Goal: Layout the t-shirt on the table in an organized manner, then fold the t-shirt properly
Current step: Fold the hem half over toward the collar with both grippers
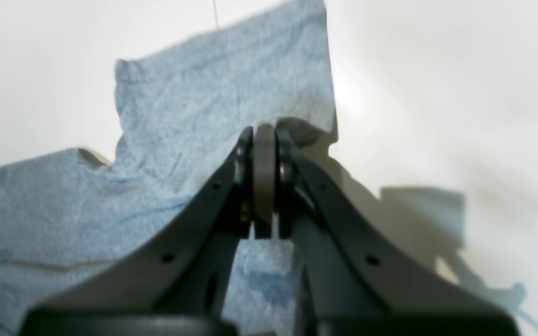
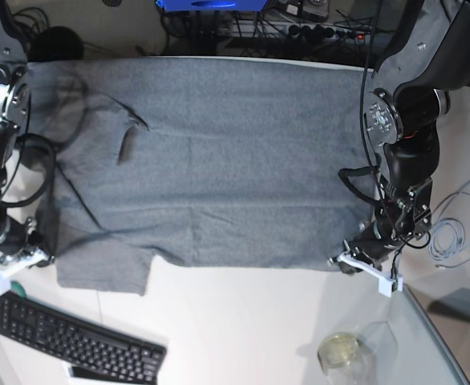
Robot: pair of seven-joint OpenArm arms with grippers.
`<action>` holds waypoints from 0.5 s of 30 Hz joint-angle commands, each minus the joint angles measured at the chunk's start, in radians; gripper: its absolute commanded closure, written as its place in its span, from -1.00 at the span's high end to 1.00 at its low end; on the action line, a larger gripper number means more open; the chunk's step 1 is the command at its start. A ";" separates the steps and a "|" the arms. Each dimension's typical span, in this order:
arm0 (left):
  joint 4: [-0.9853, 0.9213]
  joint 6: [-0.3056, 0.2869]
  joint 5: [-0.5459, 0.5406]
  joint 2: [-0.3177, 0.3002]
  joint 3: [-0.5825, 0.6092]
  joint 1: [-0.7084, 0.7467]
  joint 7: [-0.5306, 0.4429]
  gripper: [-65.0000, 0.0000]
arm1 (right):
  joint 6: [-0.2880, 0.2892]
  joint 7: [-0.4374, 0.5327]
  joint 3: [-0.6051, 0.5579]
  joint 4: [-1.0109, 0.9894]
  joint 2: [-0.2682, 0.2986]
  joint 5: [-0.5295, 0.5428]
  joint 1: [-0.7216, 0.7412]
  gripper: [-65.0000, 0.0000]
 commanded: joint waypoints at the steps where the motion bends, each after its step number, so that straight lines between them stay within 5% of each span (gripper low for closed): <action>1: 0.040 -0.006 -0.013 -0.010 0.000 -0.041 0.005 -1.00 | 0.010 0.029 -0.003 0.017 0.026 0.016 0.044 -1.00; 15: 0.273 -0.006 -0.014 -0.006 0.002 0.036 0.152 -1.00 | 0.010 0.167 -0.259 0.009 0.097 0.016 0.044 -1.00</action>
